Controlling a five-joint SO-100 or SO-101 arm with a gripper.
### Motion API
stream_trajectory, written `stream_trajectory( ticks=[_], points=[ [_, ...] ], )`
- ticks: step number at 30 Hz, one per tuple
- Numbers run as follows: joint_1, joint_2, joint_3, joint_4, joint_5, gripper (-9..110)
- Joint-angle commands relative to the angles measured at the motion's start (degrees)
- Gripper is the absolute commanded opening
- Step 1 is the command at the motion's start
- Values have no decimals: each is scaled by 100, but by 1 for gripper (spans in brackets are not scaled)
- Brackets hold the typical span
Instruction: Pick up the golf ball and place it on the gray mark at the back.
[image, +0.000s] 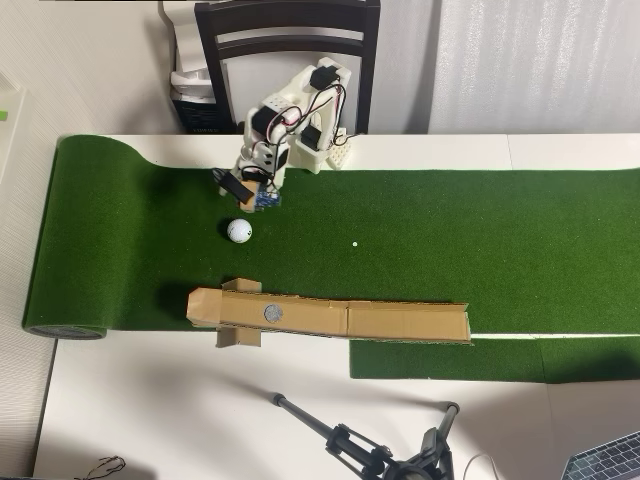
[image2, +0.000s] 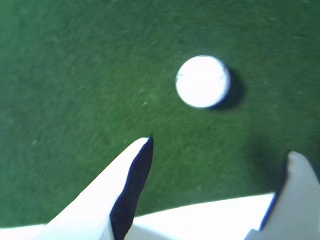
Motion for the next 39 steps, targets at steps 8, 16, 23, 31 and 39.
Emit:
stream_trajectory(
  ticks=[8,16,23,31,39],
  points=[
    [114,53,-492,-905,-44,45],
    [-53,-422,756,-1758,9,45],
    [-123,-1160,923,-1731,-44,45],
    [-123,-1538,404,-1169,-53,45],
    [-97,-1687,-527,-483,-53,45]
  ],
)
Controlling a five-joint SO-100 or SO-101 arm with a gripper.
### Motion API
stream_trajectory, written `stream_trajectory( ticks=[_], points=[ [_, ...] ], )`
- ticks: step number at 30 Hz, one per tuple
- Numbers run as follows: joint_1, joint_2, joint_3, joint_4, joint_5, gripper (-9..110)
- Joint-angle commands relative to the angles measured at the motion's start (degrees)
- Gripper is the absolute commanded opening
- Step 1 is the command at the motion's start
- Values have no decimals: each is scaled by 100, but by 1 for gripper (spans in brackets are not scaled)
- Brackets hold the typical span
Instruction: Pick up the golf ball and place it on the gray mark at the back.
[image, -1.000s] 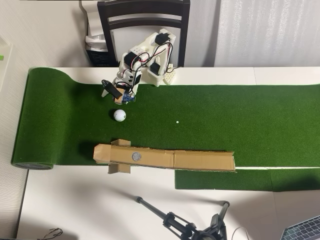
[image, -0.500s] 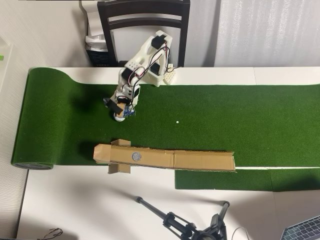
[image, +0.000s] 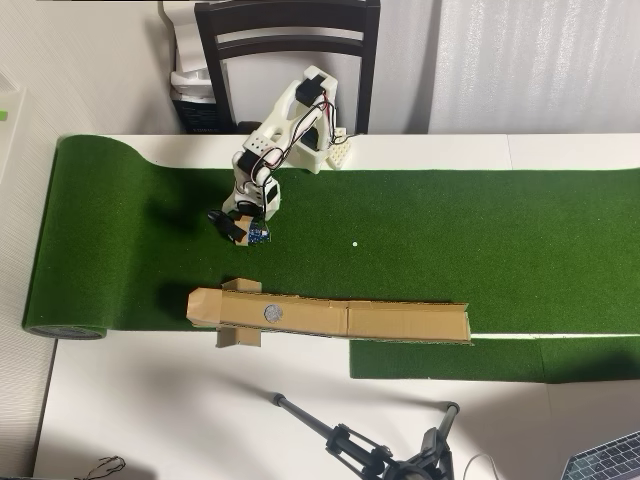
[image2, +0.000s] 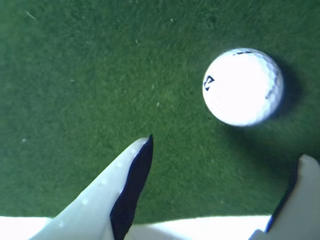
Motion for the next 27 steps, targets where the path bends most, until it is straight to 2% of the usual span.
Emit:
stream_trajectory(
  ticks=[1,27],
  points=[
    [18,18,-1055,97,-53,45],
    [176,-984,-1582,-334,246,45]
  ],
)
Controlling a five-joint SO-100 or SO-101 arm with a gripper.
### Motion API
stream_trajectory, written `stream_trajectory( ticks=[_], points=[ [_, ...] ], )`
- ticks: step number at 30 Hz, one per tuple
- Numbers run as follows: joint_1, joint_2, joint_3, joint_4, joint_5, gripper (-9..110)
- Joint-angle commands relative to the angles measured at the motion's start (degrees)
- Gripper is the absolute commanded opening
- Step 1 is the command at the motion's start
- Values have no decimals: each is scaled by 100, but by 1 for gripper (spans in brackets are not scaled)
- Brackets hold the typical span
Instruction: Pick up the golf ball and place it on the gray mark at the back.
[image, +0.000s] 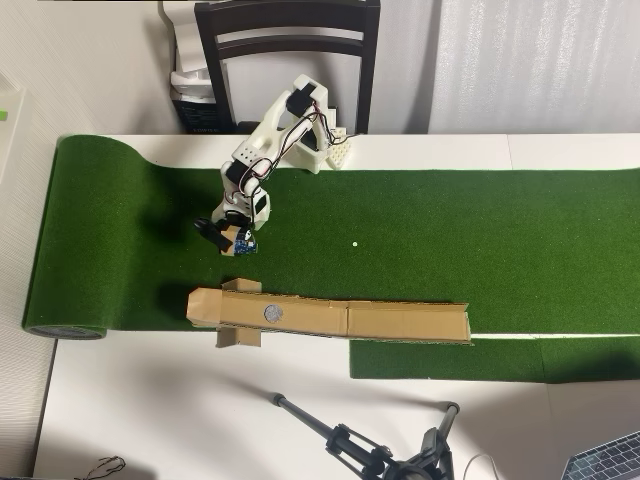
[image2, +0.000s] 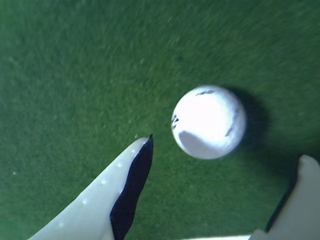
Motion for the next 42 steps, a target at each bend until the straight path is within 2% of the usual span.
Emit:
stream_trajectory(
  ticks=[1,42],
  points=[
    [105,105,-536,-62,229,45],
    [-88,-193,193,-211,589,45]
  ],
)
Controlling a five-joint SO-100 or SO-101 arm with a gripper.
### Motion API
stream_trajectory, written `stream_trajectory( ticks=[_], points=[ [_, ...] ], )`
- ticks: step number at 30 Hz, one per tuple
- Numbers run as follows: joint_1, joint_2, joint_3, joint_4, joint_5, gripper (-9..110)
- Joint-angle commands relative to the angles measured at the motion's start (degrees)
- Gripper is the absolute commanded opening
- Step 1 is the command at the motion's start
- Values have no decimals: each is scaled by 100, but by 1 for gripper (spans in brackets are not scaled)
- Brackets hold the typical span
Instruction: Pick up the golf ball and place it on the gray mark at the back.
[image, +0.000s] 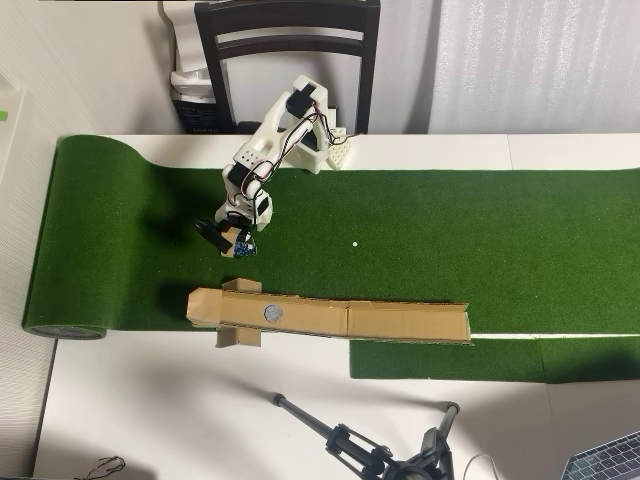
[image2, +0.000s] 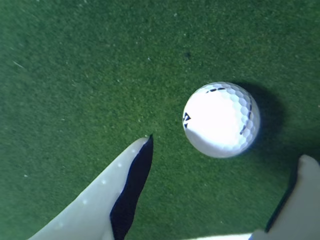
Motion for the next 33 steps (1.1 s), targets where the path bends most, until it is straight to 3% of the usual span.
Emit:
stream_trajectory(
  ticks=[1,33],
  points=[
    [0,-229,-105,-290,193,45],
    [-70,-791,-246,-782,185,45]
  ],
)
